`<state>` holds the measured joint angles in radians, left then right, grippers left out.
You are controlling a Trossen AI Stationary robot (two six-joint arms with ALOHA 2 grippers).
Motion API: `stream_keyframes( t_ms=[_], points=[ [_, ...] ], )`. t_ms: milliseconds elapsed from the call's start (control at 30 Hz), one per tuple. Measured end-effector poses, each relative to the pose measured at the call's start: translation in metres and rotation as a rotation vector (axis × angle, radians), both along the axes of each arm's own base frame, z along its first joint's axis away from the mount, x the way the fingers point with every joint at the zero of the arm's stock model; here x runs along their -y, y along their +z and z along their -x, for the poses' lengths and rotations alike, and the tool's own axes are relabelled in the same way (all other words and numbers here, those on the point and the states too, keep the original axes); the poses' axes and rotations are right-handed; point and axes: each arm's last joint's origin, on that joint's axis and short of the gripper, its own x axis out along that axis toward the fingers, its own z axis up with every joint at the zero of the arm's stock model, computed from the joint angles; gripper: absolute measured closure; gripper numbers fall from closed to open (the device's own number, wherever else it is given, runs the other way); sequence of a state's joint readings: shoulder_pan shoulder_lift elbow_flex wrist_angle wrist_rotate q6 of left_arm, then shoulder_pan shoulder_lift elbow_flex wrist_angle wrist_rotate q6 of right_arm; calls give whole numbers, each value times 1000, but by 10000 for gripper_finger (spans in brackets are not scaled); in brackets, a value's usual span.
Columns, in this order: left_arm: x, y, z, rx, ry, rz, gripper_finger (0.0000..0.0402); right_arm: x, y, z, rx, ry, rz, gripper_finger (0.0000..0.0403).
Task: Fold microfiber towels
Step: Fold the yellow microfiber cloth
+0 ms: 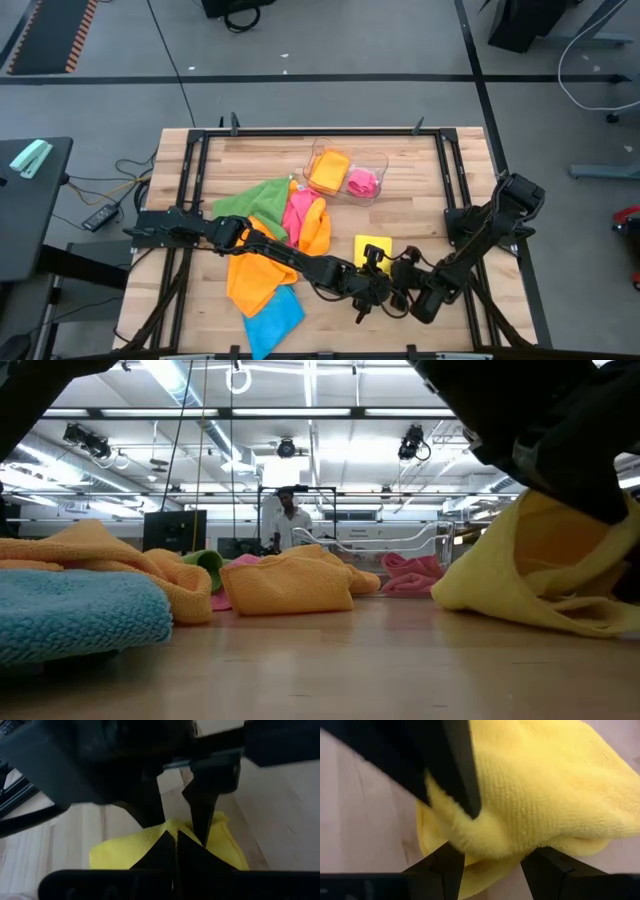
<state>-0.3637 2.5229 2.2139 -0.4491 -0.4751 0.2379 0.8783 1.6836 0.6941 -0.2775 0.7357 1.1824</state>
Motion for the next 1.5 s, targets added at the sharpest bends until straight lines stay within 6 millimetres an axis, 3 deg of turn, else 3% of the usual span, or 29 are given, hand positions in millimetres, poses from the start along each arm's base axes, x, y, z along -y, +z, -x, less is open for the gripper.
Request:
stream_keyframes(
  t_ms=[167,400,667,833,1067,1333,1500],
  points=[
    [0,0,0,3,9,12,395,-2,1,-2,23,2,-13,215],
    [0,0,1,-3,13,14,376,-14,6,-4,93,99,-28,215],
    [0,0,2,-9,17,12,393,-15,8,-6,108,105,-22,215],
    [3,-1,4,-24,21,15,375,-15,13,-5,108,84,-99,215],
    [3,0,4,-22,21,20,391,-18,17,-7,138,62,-193,215],
    [7,-1,5,-35,-10,55,367,-21,16,-4,47,25,-364,215],
    [13,-2,7,-47,-45,115,377,-21,23,-1,-13,50,-442,215]
  ],
)
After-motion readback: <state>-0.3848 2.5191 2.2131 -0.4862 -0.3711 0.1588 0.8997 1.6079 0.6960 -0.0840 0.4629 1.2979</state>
